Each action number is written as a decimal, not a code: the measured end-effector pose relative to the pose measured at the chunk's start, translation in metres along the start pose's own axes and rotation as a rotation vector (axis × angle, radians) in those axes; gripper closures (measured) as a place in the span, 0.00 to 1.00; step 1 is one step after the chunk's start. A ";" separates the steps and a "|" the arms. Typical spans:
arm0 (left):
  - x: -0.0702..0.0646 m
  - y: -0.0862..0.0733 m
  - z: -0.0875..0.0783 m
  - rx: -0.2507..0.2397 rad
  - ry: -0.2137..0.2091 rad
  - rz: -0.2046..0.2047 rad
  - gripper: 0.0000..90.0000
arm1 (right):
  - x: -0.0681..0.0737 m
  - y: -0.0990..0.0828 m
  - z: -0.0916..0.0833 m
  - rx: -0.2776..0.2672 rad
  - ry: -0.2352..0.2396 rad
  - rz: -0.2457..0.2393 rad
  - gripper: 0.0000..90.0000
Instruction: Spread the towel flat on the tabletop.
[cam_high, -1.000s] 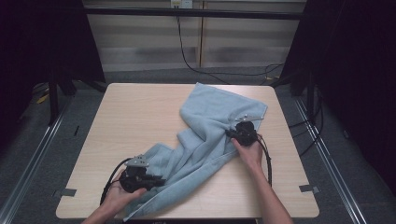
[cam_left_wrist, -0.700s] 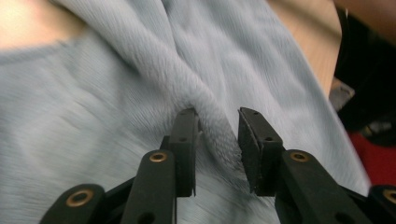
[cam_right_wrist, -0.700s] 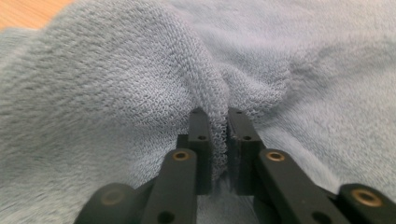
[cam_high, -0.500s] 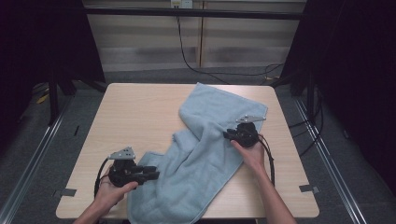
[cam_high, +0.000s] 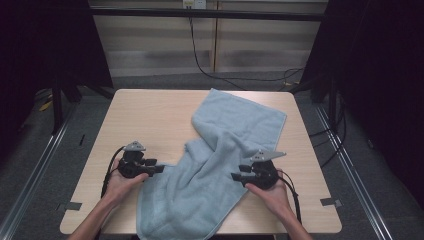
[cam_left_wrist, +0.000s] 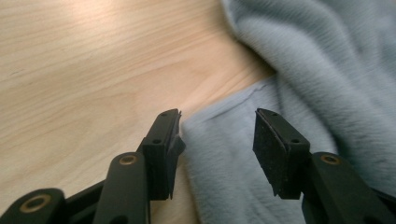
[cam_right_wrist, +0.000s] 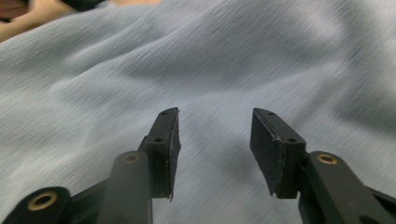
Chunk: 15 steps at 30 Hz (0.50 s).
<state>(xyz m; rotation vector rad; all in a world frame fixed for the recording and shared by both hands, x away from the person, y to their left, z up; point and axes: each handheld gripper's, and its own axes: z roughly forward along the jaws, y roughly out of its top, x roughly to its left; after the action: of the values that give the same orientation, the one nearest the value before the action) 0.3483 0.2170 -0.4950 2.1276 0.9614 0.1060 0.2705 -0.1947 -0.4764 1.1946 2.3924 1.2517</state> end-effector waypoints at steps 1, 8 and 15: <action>0.000 -0.001 0.002 0.014 0.000 0.009 0.56 | 0.003 -0.004 -0.003 0.001 0.002 0.007 0.57; -0.014 -0.002 -0.002 0.037 0.034 0.089 0.88 | 0.017 -0.038 -0.019 0.048 -0.018 0.039 0.50; -0.007 -0.026 -0.043 -0.041 0.022 0.031 0.94 | 0.026 -0.043 -0.010 0.081 0.003 0.011 0.49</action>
<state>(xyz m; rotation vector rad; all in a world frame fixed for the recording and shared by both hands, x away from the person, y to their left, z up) 0.3123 0.2501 -0.4813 2.1075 0.9316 0.1635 0.2238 -0.1955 -0.4975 1.2307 2.4637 1.1716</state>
